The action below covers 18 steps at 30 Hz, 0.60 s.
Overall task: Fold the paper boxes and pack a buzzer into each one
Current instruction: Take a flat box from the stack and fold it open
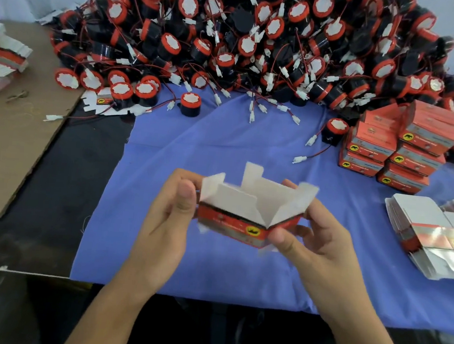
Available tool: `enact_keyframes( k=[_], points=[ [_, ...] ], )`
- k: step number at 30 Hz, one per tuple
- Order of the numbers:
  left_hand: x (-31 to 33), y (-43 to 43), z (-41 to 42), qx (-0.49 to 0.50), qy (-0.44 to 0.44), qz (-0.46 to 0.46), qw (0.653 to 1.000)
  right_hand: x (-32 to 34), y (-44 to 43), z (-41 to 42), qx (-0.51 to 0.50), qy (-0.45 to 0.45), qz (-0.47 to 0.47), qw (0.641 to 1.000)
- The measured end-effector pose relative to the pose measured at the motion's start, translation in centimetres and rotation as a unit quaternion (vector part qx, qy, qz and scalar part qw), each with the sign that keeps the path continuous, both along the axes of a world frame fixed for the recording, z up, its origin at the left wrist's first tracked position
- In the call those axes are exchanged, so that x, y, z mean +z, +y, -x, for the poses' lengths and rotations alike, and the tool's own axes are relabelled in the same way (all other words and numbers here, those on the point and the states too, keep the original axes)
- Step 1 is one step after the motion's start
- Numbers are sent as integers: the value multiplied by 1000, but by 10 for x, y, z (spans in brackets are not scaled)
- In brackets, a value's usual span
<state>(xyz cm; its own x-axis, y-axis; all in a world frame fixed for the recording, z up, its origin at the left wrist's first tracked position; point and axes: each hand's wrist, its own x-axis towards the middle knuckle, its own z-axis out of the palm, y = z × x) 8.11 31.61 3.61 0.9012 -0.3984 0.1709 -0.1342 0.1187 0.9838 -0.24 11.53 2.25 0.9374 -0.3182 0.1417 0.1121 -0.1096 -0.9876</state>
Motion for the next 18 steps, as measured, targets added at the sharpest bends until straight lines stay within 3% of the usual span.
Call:
enact_keyframes(
  k=[3,6,9,11,15,18],
  points=[
    [-6,-3,7,-44,85,31,995,-2,6,5,43,-12,-49,998],
    [-10,-12,14,-3,100,38,994,-2,18,9,80,-19,-92,992],
    [-9,-17,15,24,74,20,997,8,23,-2,107,48,-104,988],
    [-7,-16,16,22,46,-8,999,13,26,-8,107,90,-170,976],
    [-6,-17,21,-21,24,-21,999,20,41,5,42,59,-328,942],
    [-10,-18,25,-55,-1,-38,998,20,36,5,21,82,-361,929]
  ],
)
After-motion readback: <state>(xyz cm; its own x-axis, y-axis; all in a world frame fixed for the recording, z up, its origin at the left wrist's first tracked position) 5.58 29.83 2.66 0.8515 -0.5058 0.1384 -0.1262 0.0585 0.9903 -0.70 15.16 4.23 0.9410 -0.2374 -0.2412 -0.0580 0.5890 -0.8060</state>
